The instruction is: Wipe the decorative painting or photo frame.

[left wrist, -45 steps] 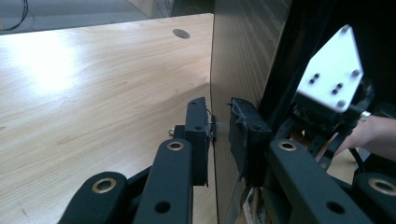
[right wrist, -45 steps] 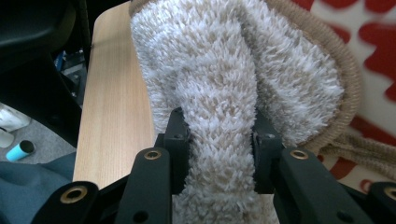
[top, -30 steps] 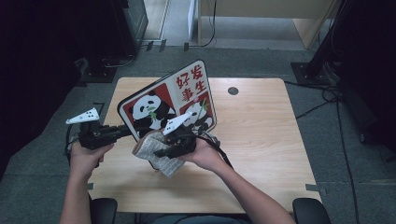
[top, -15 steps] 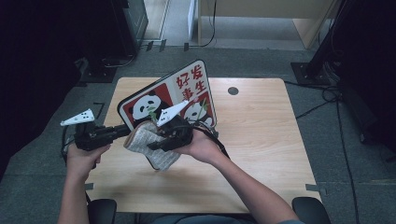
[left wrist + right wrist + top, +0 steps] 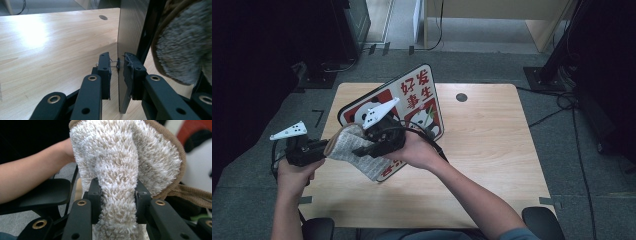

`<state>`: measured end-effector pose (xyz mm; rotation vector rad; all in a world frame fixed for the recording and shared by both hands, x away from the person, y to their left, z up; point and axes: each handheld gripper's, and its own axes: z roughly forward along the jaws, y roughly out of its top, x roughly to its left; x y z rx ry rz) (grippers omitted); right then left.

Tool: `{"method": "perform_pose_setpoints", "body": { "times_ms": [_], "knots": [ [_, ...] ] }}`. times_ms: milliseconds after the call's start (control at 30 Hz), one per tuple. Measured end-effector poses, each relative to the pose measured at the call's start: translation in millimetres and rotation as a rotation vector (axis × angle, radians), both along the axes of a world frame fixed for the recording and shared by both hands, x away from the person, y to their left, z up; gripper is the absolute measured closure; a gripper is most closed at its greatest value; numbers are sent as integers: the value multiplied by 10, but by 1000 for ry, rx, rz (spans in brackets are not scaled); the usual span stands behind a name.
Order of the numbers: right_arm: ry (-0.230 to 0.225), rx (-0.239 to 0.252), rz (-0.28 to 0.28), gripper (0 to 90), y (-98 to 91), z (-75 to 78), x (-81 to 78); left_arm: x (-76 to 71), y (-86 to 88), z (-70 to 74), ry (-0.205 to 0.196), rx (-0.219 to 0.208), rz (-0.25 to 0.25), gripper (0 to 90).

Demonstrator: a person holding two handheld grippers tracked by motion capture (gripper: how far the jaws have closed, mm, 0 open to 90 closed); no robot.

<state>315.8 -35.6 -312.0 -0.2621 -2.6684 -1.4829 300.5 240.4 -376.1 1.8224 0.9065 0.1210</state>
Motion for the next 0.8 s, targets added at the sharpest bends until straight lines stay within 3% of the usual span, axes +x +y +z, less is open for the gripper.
{"method": "perform_pose_setpoints", "body": {
  "times_ms": [267, 433, 567, 633, 700, 800],
  "knots": [
    [-18, 9, 47, 674, 225, 146, -27, -81, 103, -15, 3, -4, 30, 762],
    [-4, 18, 68, 674, 389, 238, -2, -116, 167, -26, 5, 0, 55, 762],
    [-21, 18, 86, 674, 506, 313, -10, -148, 208, -29, 4, -8, 75, 762],
    [-37, 44, 102, 674, 600, 420, -33, -167, 251, -29, 2, -14, 87, 762],
    [-46, 56, 88, 674, 647, 457, 18, -177, 270, -31, 5, -18, 94, 762],
    [-37, 34, 35, 675, 639, 402, 145, -183, 283, -31, 0, -19, 96, 762]
  ]
}}
